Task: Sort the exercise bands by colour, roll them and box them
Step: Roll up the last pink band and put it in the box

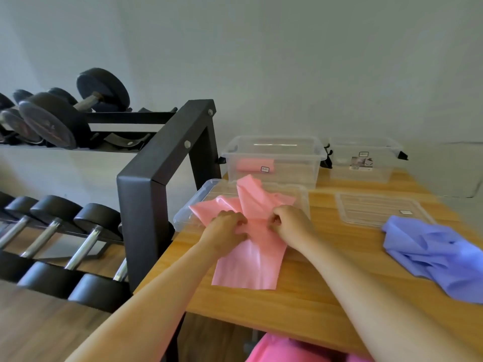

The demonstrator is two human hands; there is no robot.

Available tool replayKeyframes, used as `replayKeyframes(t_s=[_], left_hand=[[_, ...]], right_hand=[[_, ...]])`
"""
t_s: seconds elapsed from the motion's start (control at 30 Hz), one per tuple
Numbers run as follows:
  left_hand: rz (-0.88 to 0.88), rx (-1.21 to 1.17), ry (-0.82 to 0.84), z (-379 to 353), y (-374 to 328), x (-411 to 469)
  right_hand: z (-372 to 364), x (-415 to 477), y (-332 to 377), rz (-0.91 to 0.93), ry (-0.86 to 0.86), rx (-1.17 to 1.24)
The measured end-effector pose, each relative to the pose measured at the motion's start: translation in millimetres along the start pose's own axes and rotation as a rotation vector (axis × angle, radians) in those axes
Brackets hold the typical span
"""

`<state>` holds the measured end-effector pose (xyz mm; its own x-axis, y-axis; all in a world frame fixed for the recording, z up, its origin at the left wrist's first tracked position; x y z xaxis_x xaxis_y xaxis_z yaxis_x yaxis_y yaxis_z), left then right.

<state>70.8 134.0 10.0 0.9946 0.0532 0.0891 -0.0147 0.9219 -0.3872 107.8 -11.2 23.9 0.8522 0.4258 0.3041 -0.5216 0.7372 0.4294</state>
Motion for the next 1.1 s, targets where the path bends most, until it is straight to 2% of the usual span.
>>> replayKeyframes(t_s=[0.1,0.23,0.33,0.4,0.53,0.6,0.7,0.77,0.9,1.1], left_hand=[[0.033,-0.007,0.016,12,-5,-3],[0.038,-0.147,0.116,16,-22,-6],[0.054,-0.427,0.117,34,-41,-7],[0.004,-0.553,0.094,57,-63,-8],[-0.027,-0.973,0.185,86,-96,-1],[-0.010,-1.050,0.216,89,-111,5],[-0.010,-1.075,0.231,90,-137,10],[-0.034,-1.007,0.187,92,-151,14],[-0.147,-0.810,0.144,102,-178,14],[-0.244,-0.700,0.134,112,-194,13]], right_hand=[[15,-1,0,-0.019,0.007,0.113],[59,-5,10,-0.014,-0.086,0.264],[86,-13,12,-0.043,-0.134,0.506],[108,-18,7,-0.064,-0.212,0.655],[152,-30,-7,-0.090,-0.387,0.987],[171,-36,-13,-0.067,-0.460,1.077],[189,-43,-20,-0.022,-0.489,1.055],[192,-45,-23,-0.024,-0.453,0.991],[186,-53,-26,-0.091,-0.307,0.964],[167,-55,-9,-0.093,-0.076,1.076]])
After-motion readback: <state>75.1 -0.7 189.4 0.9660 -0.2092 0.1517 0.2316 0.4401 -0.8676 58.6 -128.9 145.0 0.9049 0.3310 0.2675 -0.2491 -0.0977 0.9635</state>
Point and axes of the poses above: each hand's wrist, its own x-axis towards the middle knuckle, its own z-axis out of the back of the hand, y = z × x, the point moved 10 cm from there along x, towards the middle knuckle, and after that the axes turned 6 degrees about z, right-handed, at the moved point
